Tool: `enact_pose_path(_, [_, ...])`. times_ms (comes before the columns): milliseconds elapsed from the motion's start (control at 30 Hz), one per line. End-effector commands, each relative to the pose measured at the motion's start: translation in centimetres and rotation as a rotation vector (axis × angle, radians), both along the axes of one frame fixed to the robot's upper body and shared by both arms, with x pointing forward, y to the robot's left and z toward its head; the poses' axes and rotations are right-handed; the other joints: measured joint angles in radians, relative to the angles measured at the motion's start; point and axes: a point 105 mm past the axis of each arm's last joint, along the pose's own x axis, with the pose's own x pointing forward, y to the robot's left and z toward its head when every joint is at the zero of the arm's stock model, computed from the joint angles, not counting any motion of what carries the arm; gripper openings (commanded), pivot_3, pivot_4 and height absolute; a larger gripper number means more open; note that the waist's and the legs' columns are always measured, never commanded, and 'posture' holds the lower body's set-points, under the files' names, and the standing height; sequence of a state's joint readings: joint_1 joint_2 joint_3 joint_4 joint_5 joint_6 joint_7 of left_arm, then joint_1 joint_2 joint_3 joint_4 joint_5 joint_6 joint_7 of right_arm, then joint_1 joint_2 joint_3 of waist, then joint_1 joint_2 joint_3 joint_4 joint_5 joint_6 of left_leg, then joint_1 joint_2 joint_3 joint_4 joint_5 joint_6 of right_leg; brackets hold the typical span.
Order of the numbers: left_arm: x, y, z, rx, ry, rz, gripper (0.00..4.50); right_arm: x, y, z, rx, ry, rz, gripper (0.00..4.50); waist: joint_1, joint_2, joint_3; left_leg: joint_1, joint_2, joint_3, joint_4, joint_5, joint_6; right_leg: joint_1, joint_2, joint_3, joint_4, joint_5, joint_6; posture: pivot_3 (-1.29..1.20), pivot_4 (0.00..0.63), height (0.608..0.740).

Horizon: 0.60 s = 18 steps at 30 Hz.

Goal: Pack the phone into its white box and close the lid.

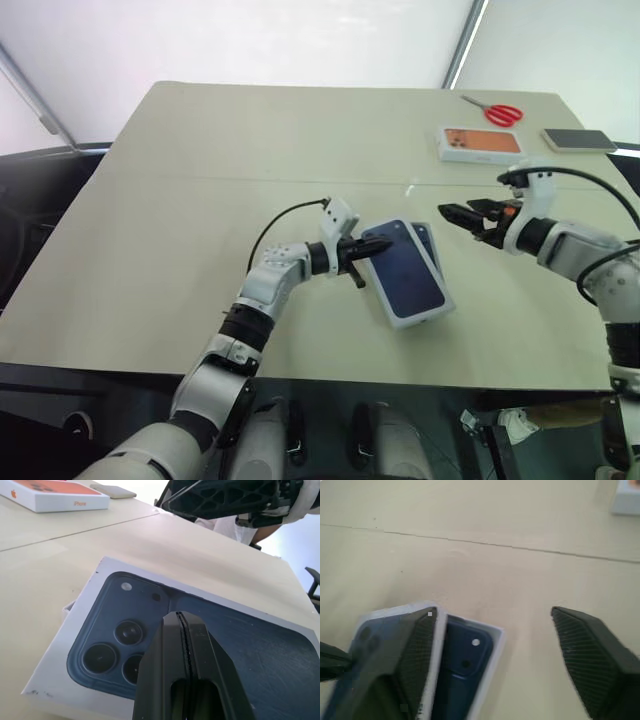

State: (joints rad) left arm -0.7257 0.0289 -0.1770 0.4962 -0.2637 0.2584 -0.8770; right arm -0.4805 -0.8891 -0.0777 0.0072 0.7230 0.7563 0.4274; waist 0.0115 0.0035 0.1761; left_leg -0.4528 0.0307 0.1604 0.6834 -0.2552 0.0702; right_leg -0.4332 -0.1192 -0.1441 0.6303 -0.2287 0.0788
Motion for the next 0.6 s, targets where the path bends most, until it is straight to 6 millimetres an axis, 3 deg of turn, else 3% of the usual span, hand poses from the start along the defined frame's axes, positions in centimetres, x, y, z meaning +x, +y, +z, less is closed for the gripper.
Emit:
enact_pose_path(33, [0.0,1.0,2.0,-0.038,-0.042,0.002,0.00,-0.5,1.4,0.4,-0.220,-0.116,0.117,1.46,-0.002,0.000,0.000,0.000,0.000,0.000,0.000,0.000,0.000,0.000,0.000,0.000,0.000,0.000,0.000,0.00,0.150,0.738])
enact_pose_path(100, [-0.9,1.7,2.0,-0.013,-0.032,-0.045,0.00,-1.0,2.3,-0.4,-0.304,-0.136,0.188,0.36,-0.004,0.000,0.000,0.000,0.000,0.000,0.000,0.001,-0.002,0.000,0.000,0.000,0.000,0.000,0.000,0.00,0.150,0.738])
enact_pose_path(133, [-1.5,2.1,1.9,0.008,-0.039,-0.069,0.00,-1.2,2.6,-0.6,-0.316,-0.141,0.208,0.03,-0.006,0.000,0.000,0.000,0.000,0.000,0.000,0.002,-0.003,0.000,0.000,0.000,0.000,0.000,0.000,0.00,0.150,0.738])
enact_pose_path(233, [-3.2,3.4,1.1,0.068,-0.001,-0.138,0.00,-1.4,2.8,-1.3,-0.345,-0.143,0.244,0.03,-0.007,0.000,0.000,0.000,0.000,0.000,0.000,0.004,-0.007,0.000,0.000,0.000,0.000,0.000,0.000,0.00,0.150,0.738])
enact_pose_path(400, [-4.4,5.4,-0.3,0.121,0.069,-0.128,0.00,-2.1,3.8,-2.1,-0.339,-0.127,0.322,0.03,0.001,0.000,0.000,0.000,0.000,-0.001,0.000,0.004,-0.008,0.000,0.000,0.000,0.000,0.000,0.000,0.00,0.150,0.738])
enact_pose_path(600, [-3.4,4.9,-2.7,0.147,0.101,-0.045,0.00,-2.6,3.9,-3.1,-0.385,-0.110,0.346,0.03,0.002,0.000,0.000,0.000,0.000,-0.001,0.000,0.004,-0.008,0.001,-0.002,0.001,0.000,0.000,0.000,0.00,0.150,0.738])
